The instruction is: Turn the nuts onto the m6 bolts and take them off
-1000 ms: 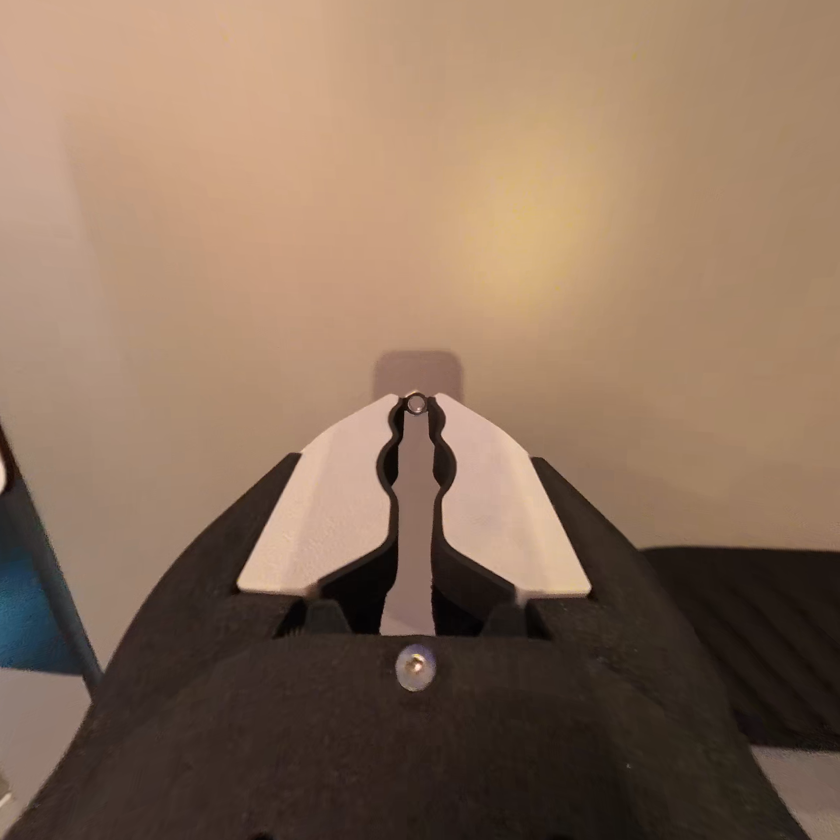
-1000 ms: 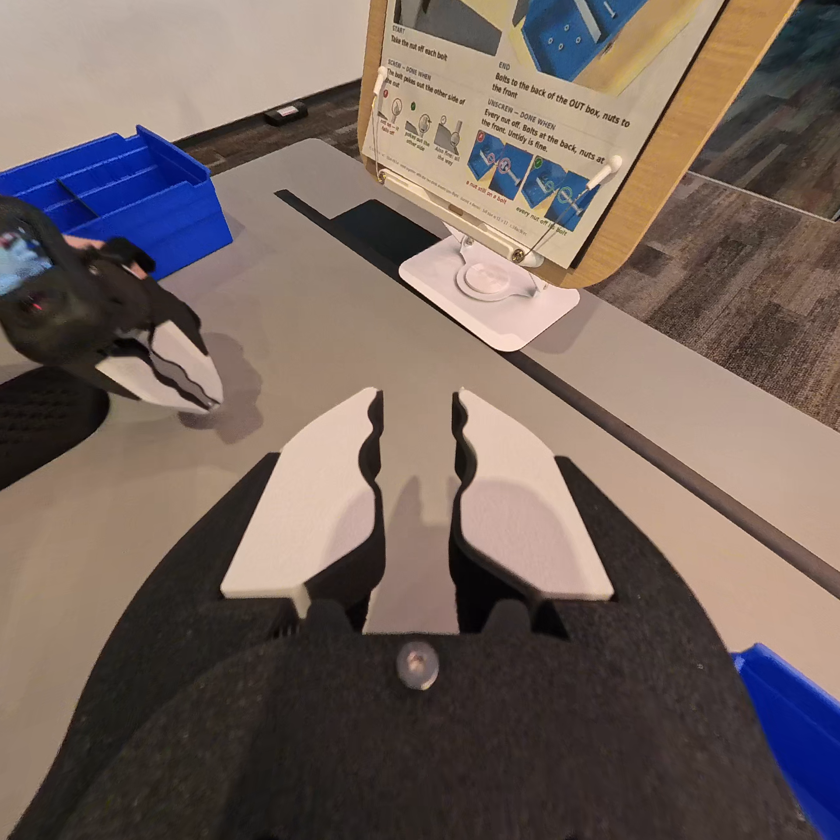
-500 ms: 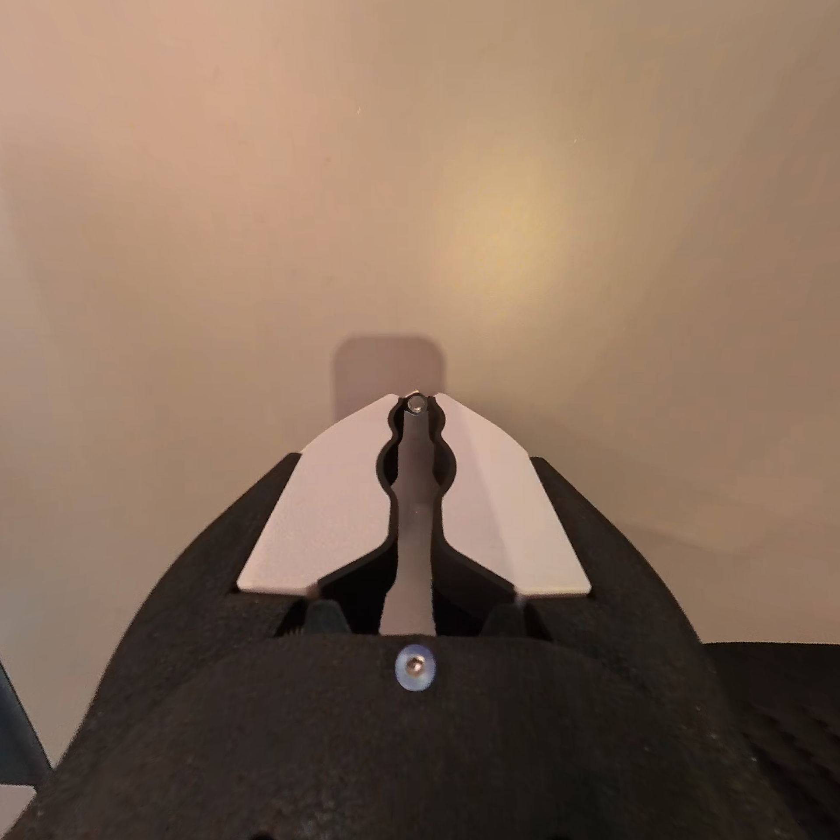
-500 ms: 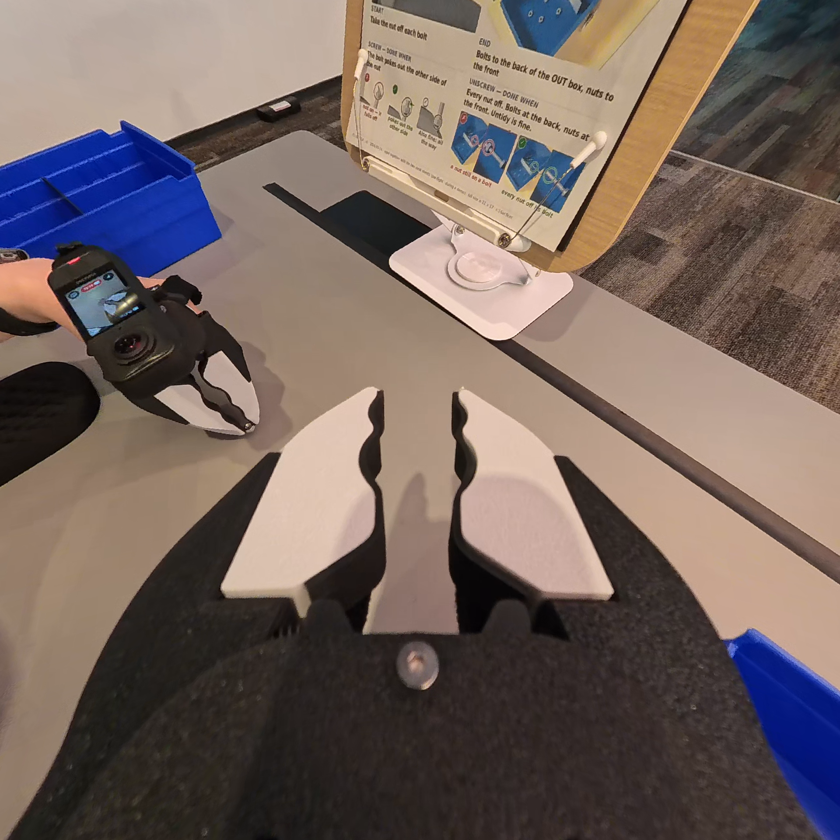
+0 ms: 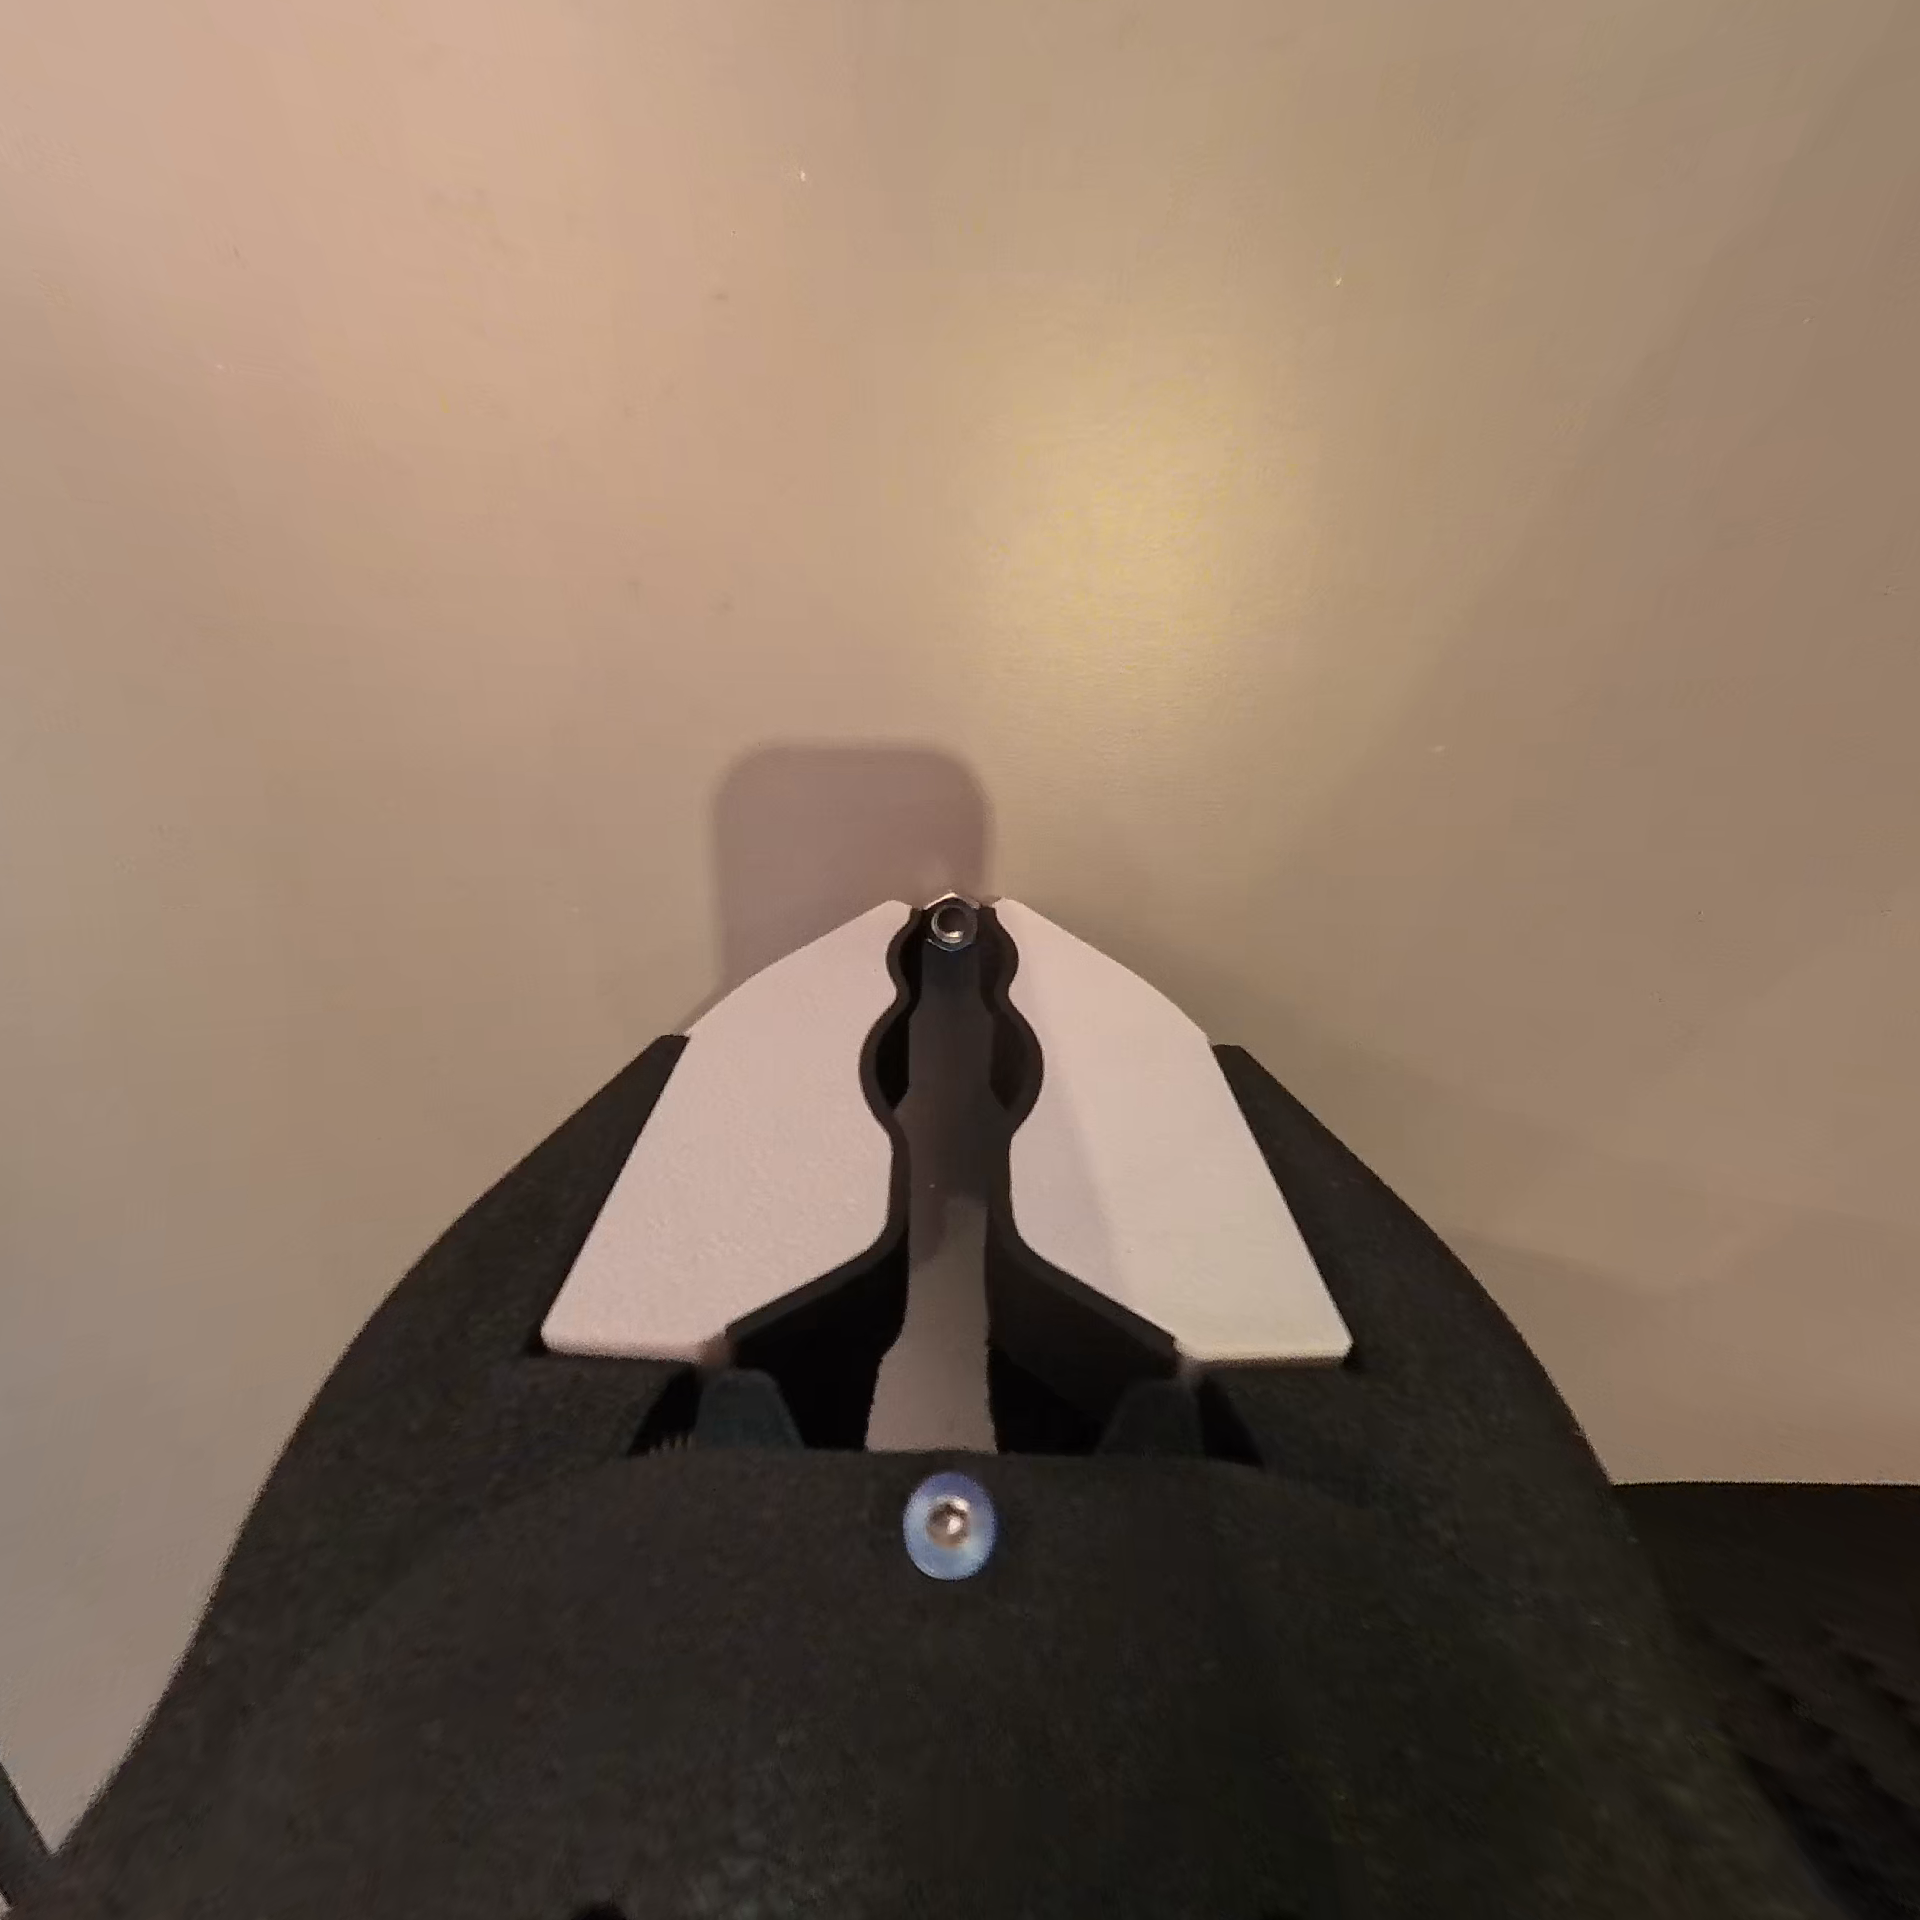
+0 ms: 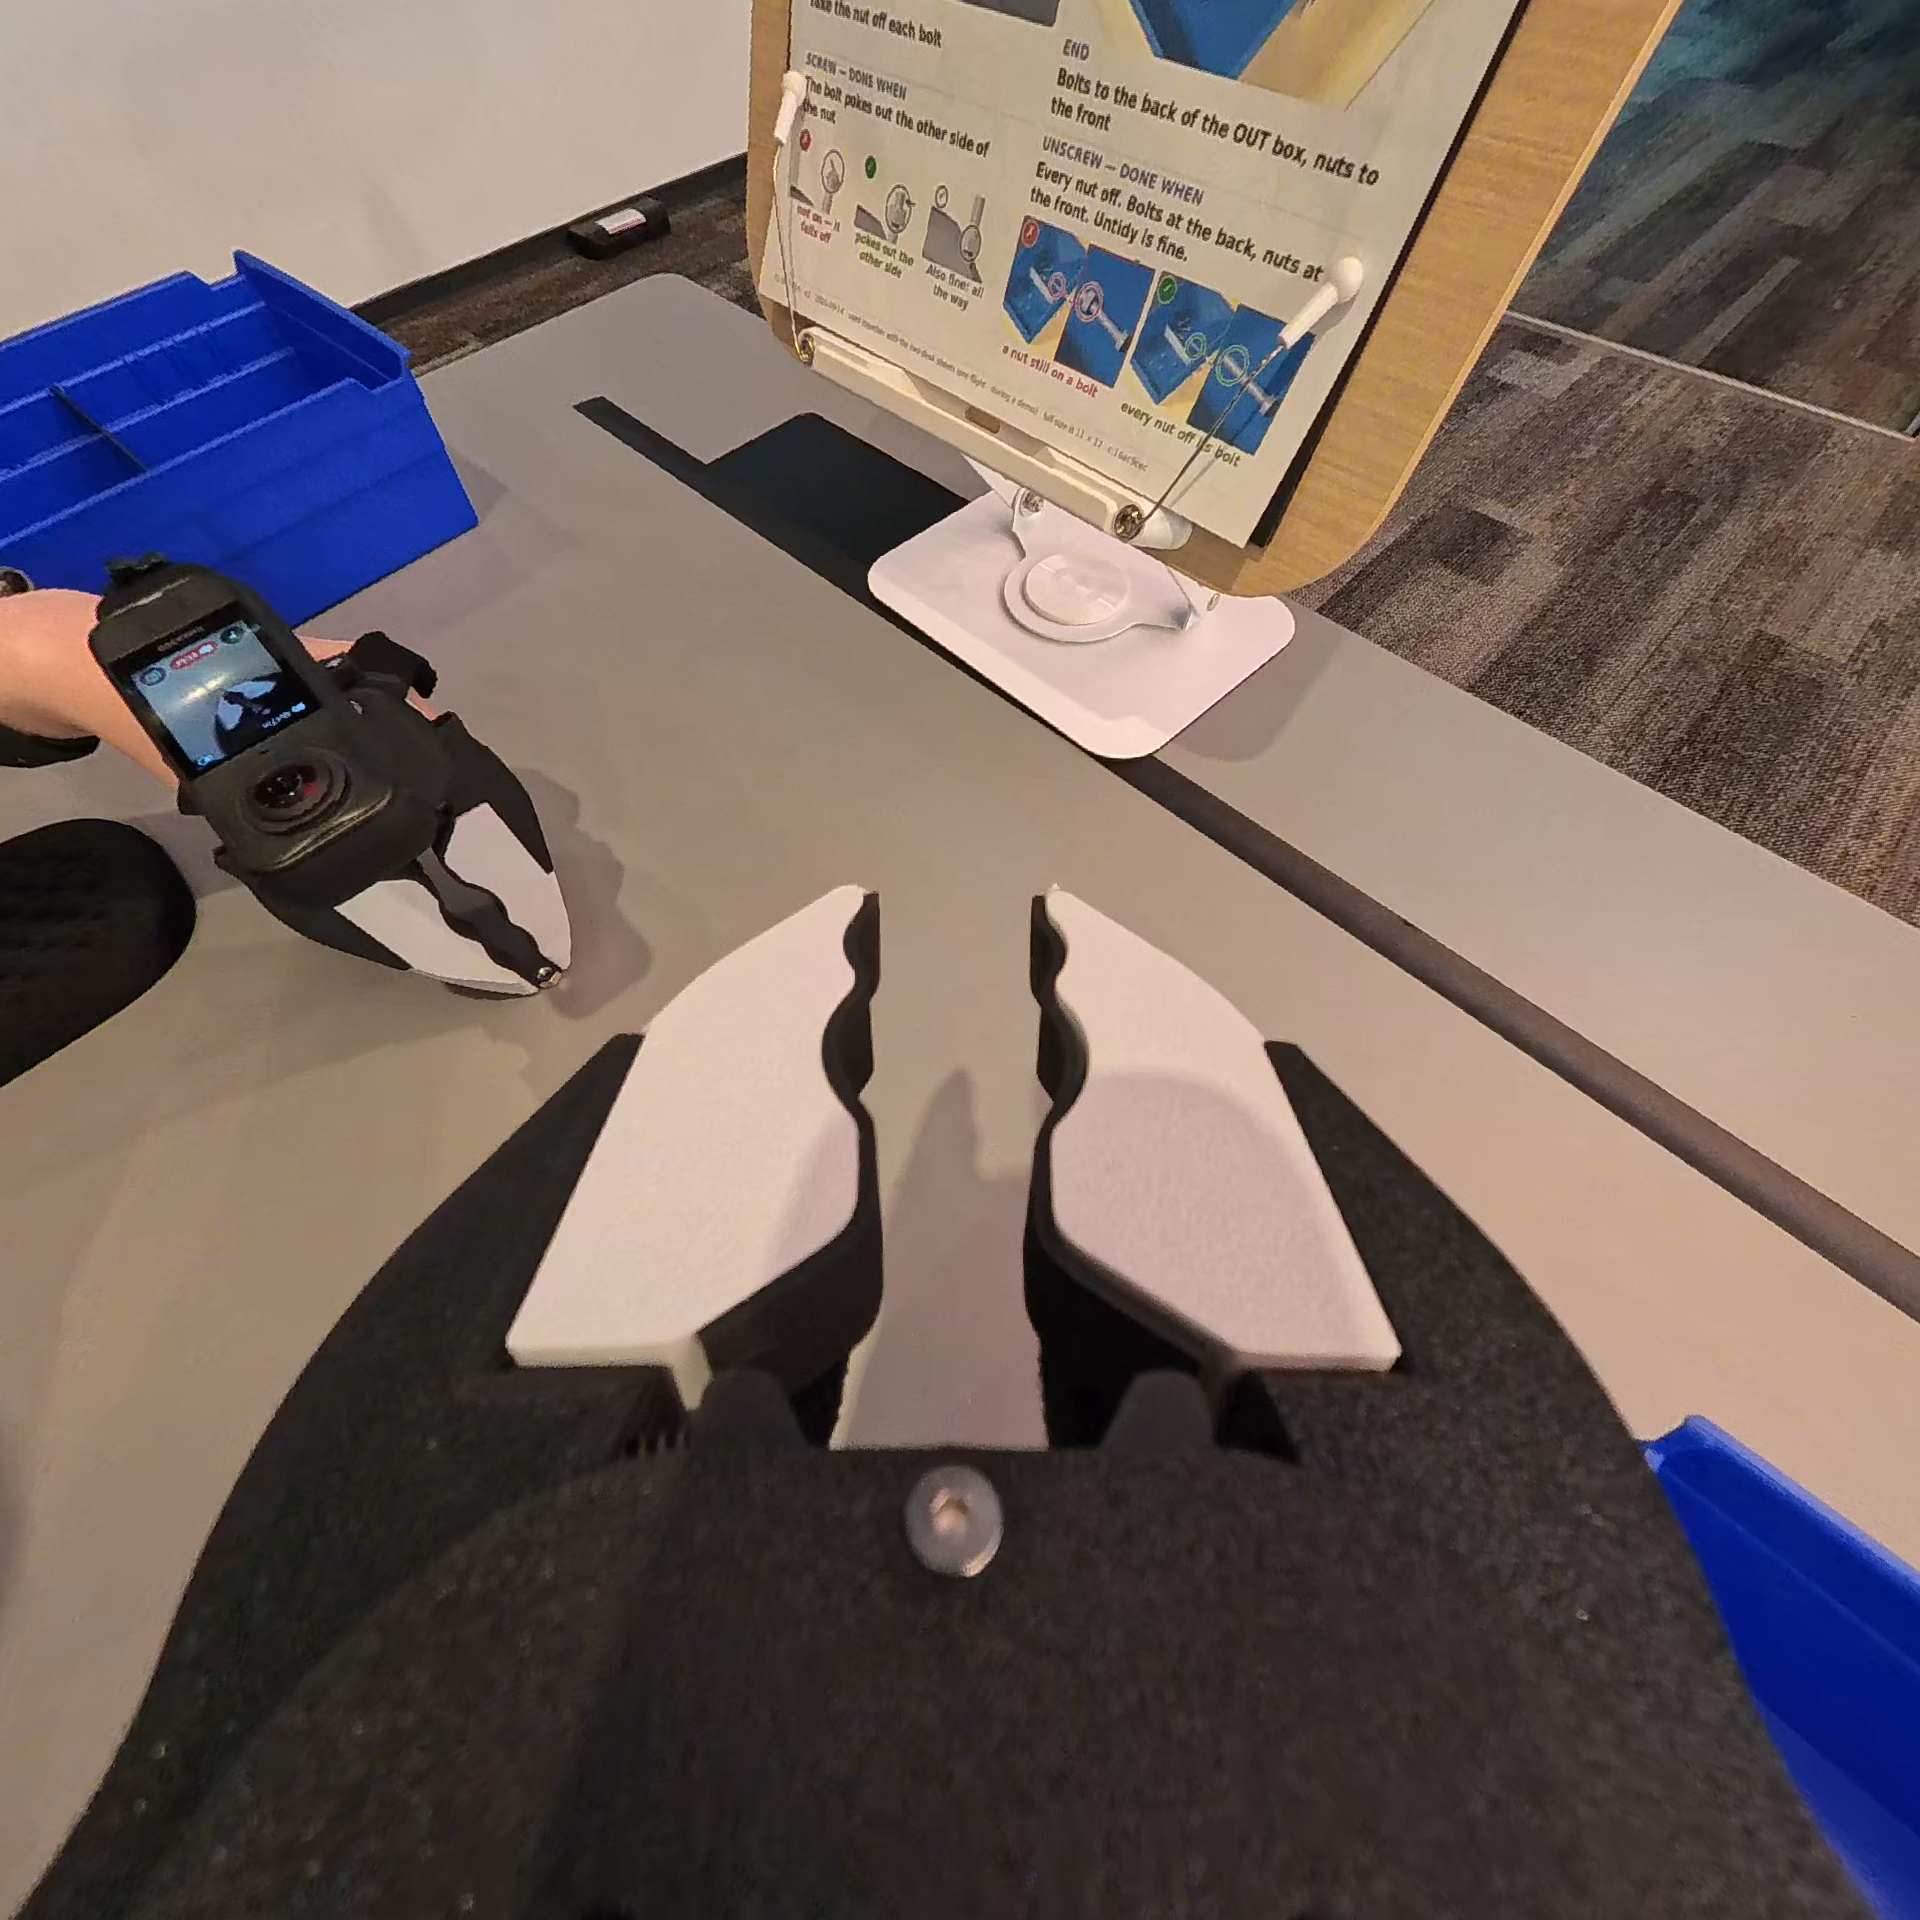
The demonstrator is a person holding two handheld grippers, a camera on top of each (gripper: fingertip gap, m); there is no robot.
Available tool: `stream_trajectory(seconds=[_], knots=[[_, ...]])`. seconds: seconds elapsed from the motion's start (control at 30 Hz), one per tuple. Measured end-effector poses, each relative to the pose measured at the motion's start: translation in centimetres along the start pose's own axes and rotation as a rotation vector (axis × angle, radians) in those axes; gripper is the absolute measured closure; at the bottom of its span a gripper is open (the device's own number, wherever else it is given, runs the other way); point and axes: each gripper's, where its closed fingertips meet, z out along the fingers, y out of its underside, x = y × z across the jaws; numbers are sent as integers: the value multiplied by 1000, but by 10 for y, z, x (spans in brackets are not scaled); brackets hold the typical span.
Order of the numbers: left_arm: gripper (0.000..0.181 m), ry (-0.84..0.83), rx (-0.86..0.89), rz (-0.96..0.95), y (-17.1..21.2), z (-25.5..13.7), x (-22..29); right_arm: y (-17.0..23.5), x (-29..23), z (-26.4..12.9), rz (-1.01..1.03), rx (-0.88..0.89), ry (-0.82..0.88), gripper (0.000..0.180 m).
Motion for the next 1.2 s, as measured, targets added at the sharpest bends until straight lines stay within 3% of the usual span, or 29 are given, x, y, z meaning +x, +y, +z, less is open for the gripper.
stream_trajectory(seconds=[0.17,0.33,0.5,0.6,0.73,0.83,1.0,1.1,1.2], knots=[[161,-16,85,-39,-7,-16,-4,2,0,0,1,0,-7,153],[158,-170,224,-129,8,-110,-27,7,4,0,3,-11,2,153],[157,-443,178,-319,113,-224,-53,1,-2,0,10,26,-43,153],[157,-483,37,-493,208,-251,-53,-13,-12,-3,13,98,-95,153],[158,-494,-93,-718,315,-248,-50,-20,-17,0,-12,100,-77,153],[158,-470,-122,-742,357,-230,-48,-19,-17,5,-42,71,-43,153],[159,-391,-60,-805,380,-193,-61,-11,-16,18,-23,32,-42,153],[165,-382,-80,-1064,402,-169,-74,-1,-9,25,-24,-26,3,153],[171,-282,54,-1299,392,-151,-82,4,-6,32,-27,-65,24,153]])
